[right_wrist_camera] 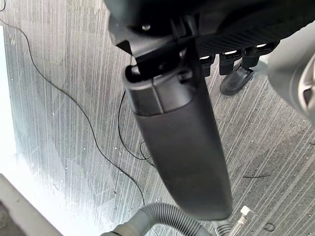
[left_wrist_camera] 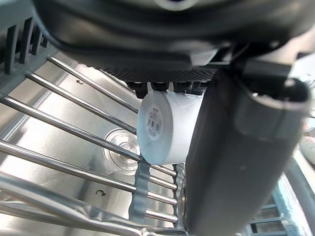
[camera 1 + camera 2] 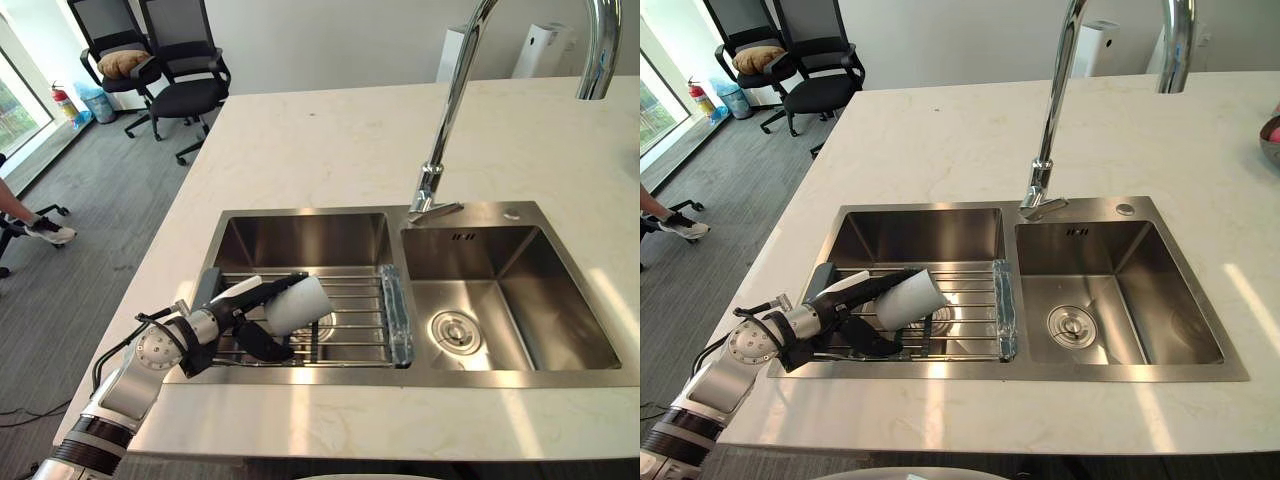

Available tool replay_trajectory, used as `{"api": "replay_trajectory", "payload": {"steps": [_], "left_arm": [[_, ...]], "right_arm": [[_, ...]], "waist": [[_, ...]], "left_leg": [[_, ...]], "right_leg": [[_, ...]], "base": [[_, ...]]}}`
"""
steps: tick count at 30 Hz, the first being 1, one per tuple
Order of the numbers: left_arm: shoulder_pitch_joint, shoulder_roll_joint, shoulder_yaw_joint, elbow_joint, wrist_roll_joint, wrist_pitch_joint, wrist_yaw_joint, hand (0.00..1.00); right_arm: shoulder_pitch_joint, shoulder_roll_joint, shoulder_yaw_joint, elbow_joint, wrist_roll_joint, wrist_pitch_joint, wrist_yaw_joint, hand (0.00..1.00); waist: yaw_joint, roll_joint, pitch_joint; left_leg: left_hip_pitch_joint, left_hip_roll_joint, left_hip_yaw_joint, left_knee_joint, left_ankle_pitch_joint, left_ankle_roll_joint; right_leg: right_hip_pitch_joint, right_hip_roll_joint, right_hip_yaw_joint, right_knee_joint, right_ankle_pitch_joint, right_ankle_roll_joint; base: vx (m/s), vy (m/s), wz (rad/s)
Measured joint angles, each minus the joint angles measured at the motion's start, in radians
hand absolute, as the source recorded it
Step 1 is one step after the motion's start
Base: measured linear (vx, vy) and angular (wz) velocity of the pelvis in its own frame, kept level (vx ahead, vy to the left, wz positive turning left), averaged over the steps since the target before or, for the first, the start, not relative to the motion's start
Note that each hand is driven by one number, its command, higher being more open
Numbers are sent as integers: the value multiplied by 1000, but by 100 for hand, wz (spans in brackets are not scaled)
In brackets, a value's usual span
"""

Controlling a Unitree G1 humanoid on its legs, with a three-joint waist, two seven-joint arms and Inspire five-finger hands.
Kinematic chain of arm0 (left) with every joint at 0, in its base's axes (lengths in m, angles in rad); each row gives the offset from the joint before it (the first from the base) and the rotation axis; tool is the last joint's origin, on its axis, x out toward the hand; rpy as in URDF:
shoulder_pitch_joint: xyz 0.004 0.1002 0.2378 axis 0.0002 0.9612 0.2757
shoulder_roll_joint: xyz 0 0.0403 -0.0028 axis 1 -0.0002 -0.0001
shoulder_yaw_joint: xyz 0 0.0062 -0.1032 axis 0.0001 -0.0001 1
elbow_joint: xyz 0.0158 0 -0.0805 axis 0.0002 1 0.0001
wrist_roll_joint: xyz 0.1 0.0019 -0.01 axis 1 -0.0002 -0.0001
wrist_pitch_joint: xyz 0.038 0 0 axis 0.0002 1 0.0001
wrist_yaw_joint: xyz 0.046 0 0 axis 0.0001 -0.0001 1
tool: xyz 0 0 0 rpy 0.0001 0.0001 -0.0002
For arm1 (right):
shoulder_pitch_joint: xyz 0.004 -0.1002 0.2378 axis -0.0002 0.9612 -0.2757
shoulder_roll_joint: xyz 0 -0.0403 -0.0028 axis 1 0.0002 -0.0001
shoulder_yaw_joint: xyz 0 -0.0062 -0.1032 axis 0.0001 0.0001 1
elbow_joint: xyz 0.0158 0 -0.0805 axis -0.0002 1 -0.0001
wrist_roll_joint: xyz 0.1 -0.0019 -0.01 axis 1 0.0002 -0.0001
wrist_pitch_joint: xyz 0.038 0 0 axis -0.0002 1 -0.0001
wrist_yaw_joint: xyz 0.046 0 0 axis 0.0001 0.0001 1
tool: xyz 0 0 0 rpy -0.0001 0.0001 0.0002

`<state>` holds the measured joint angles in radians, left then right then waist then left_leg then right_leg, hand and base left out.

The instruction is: Walk over to the sink, pick up the cup, carry it to the dishwasher, place the cup inside the dishwasher, then close the dishwasher door

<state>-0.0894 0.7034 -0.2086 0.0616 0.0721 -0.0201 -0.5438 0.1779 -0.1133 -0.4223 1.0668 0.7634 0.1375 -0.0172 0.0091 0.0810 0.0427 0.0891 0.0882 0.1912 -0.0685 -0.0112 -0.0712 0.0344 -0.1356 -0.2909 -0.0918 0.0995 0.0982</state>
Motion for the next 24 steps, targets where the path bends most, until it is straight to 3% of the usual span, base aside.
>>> {"api": "replay_trajectory", "payload": {"steps": [6, 18, 24], "left_arm": [[-9, 0, -25, 34, 28, -1, 11, 100], [-9, -12, -40, 61, 27, -14, 146, 100], [-9, -20, -40, 61, 23, -20, 155, 100]], "right_arm": [[19, -2, 23, -24, 1, 6, -5, 100], [35, 1, 38, -33, -1, 15, -4, 100], [35, 10, 38, -34, -1, 10, 0, 100]], "waist": [[-13, 2, 3], [-24, 1, 8], [-24, 0, 13]], "left_leg": [[1, 1, 9, -1, -3, -2], [4, 1, 13, 0, -4, -2], [2, 1, 12, 0, -4, -2]], "right_leg": [[-5, 1, 8, 0, 0, 0], [-4, 1, 13, 0, 1, 2], [-6, 1, 12, 0, 1, 2]], "base": [[-9, -7, -3], [-22, -10, -1], [0, 0, 0]]}}
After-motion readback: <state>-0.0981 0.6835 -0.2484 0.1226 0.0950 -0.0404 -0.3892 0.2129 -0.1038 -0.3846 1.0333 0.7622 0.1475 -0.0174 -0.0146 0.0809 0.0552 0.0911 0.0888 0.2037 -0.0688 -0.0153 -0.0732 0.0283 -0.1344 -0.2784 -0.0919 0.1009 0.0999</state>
